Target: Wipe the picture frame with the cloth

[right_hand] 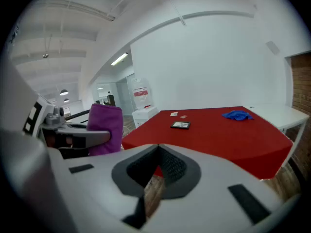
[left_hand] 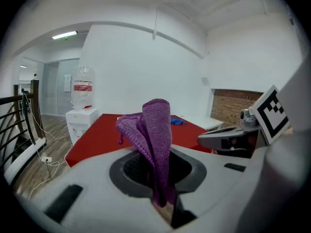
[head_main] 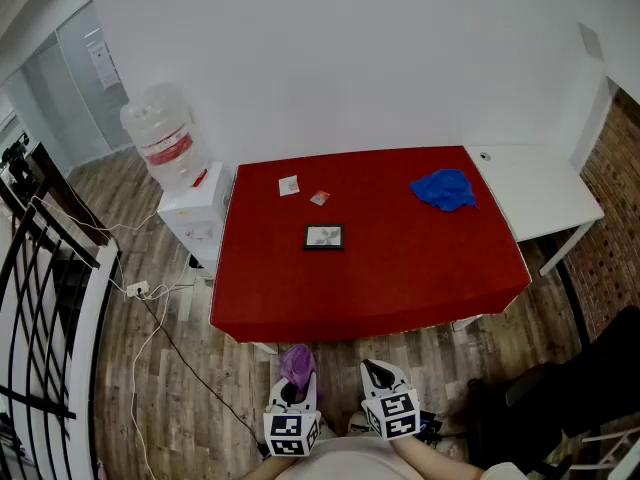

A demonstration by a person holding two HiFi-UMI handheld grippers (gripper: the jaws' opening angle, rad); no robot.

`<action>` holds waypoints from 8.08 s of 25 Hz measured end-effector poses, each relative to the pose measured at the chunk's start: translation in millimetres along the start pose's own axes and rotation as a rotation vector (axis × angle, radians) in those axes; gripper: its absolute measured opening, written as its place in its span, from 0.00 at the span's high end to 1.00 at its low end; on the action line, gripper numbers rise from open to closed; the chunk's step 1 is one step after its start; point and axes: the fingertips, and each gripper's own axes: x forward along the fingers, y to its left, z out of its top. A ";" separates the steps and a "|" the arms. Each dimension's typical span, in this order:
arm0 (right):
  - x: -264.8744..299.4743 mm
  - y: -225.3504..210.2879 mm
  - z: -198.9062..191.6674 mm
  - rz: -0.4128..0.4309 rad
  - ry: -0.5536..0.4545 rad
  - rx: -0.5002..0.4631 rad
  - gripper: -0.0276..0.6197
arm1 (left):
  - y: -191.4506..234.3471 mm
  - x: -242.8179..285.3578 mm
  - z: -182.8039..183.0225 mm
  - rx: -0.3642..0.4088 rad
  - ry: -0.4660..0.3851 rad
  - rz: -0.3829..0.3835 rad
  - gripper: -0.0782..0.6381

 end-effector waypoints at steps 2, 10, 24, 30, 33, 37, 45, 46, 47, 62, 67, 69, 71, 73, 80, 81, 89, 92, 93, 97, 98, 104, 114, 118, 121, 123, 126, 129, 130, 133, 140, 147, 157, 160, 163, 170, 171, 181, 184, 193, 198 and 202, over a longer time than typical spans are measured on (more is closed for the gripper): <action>3.2 -4.7 -1.5 0.002 0.007 0.003 0.95 | -1.9 5.8 0.2 -0.003 -0.001 0.000 0.81; 39.4 -23.9 3.0 -0.006 0.026 0.010 0.95 | 12.1 45.4 6.5 -0.007 0.012 -0.015 0.81; 176.8 -63.3 80.4 -0.103 0.025 0.038 0.95 | 111.8 177.2 84.4 0.043 0.000 -0.099 0.81; 220.6 -65.9 107.9 -0.145 0.014 0.031 0.95 | 145.9 211.3 104.7 0.063 0.002 -0.139 0.81; 226.5 -72.4 114.6 -0.166 0.017 0.041 0.95 | 151.4 221.8 107.6 0.052 0.013 -0.151 0.81; 235.3 -84.1 121.5 -0.171 0.028 0.042 0.95 | 153.5 236.9 114.0 0.044 0.019 -0.157 0.81; 256.0 -105.8 145.5 -0.135 0.025 0.011 0.95 | 155.2 260.5 129.9 0.027 0.009 -0.123 0.81; 258.8 -108.7 147.2 -0.132 0.026 0.009 0.95 | 154.3 264.4 130.3 0.026 0.011 -0.122 0.81; 261.4 -111.3 148.2 -0.129 0.029 0.008 0.95 | 153.2 268.1 130.4 0.025 0.014 -0.122 0.81; 301.7 -137.9 147.5 -0.081 0.066 -0.009 0.95 | 156.7 314.7 128.2 0.045 0.072 -0.093 0.81; 327.8 -151.4 140.2 -0.083 0.083 -0.010 0.95 | 168.0 342.0 126.0 0.069 0.079 -0.077 0.81; 336.8 -155.5 137.3 -0.085 0.088 -0.003 0.95 | 171.8 352.5 123.5 0.103 0.079 -0.075 0.81; 345.6 -161.0 134.9 -0.090 0.092 0.006 0.95 | 174.9 364.7 120.2 0.143 0.083 -0.080 0.81; 353.2 -167.5 131.6 -0.098 0.094 0.015 0.95 | 176.9 379.0 115.2 0.204 0.090 -0.093 0.81; 369.8 -173.8 115.8 -0.095 0.108 0.026 0.95 | 199.1 461.1 85.4 0.742 0.257 -0.150 0.81; 371.1 -172.8 112.8 -0.094 0.112 0.026 0.95 | 202.4 474.2 82.2 0.813 0.288 -0.166 0.81; 377.9 -167.2 102.3 -0.087 0.115 0.046 0.95 | 229.7 542.2 52.5 1.156 0.478 -0.232 0.81; 376.6 -164.6 100.3 -0.080 0.127 0.061 0.95 | 233.1 554.7 47.6 1.213 0.521 -0.255 0.81; 376.2 -164.9 98.9 -0.080 0.131 0.064 0.95 | 234.0 556.7 47.1 1.228 0.529 -0.262 0.81; 376.6 -170.9 92.5 -0.083 0.138 0.076 0.95 | 232.1 550.8 37.6 1.266 0.550 -0.291 0.81; 377.7 -171.2 92.2 -0.081 0.138 0.076 0.95 | 231.5 546.5 32.8 1.269 0.558 -0.297 0.81; 387.0 -163.5 98.2 -0.048 0.132 0.052 0.95 | 218.6 507.1 12.7 1.271 0.582 -0.314 0.81; 389.8 -154.2 93.7 -0.032 0.142 0.047 0.95 | 208.8 466.2 2.0 1.274 0.578 -0.338 0.81; 386.9 -157.4 94.5 -0.043 0.142 0.049 0.95 | 209.4 502.9 31.9 1.215 0.539 -0.283 0.81; 382.8 -162.3 92.1 -0.054 0.149 0.055 0.95 | 202.0 536.7 44.6 1.196 0.525 -0.267 0.81; 378.6 -165.8 90.5 -0.061 0.150 0.058 0.95 | 201.4 551.7 44.1 1.222 0.545 -0.256 0.81; 373.1 -172.4 87.6 -0.075 0.150 0.068 0.95 | 205.8 563.4 39.8 1.295 0.582 -0.241 0.81; 370.0 -178.5 84.0 -0.086 0.152 0.081 0.95 | 205.9 566.6 38.4 1.315 0.587 -0.240 0.81; 369.8 -179.9 83.1 -0.088 0.154 0.085 0.95 | 205.1 566.2 37.8 1.315 0.588 -0.241 0.81; 370.5 -182.5 83.0 -0.090 0.151 0.090 0.95 | 200.3 557.9 33.3 1.319 0.594 -0.251 0.81; 376.5 -185.6 82.6 -0.094 0.146 0.073 0.95 | 184.5 501.3 0.9 1.311 0.631 -0.318 0.81; 375.1 -176.0 82.2 -0.075 0.156 0.076 0.95 | 172.8 478.0 -5.3 1.319 0.621 -0.338 0.81; 363.1 -183.1 79.1 -0.086 0.163 0.082 0.95 | 180.0 555.9 36.4 1.282 0.570 -0.249 0.81; 360.3 -189.2 76.4 -0.097 0.166 0.087 0.95 | 178.3 565.6 35.0 1.275 0.582 -0.244 0.81; 359.0 -195.2 74.3 -0.109 0.165 0.098 0.95 | 174.0 565.0 30.7 1.298 0.590 -0.257 0.81; 362.5 -202.9 71.0 -0.121 0.163 0.087 0.95 | 156.7 524.7 7.9 1.342 0.592 -0.324 0.81; 362.8 -202.6 72.1 -0.121 0.162 0.085 0.95 | 155.1 518.2 5.1 1.355 0.588 -0.327 0.81; 364.9 -199.2 68.4 -0.114 0.177 0.088 0.95 | 146.2 492.9 2.8 1.348 0.531 -0.314 0.81; 364.9 -199.0 68.1 -0.110 0.183 0.084 0.95 | 153.4 514.5 18.3 1.299 0.531 -0.285 0.81; 360.5 -199.3 61.2 -0.113 0.196 0.085 0.95 | 161.2 572.9 42.8 1.360 0.540 -0.201 0.81; 360.2 -204.4 58.5 -0.119 0.195 0.086 0.95 | 155.4 566.5 32.4 1.389 0.547 -0.221 0.81; 360.5 -210.1 60.5 -0.126 0.194 0.094 0.95 | 147.6 546.1 21.9 1.413 0.550 -0.264 0.81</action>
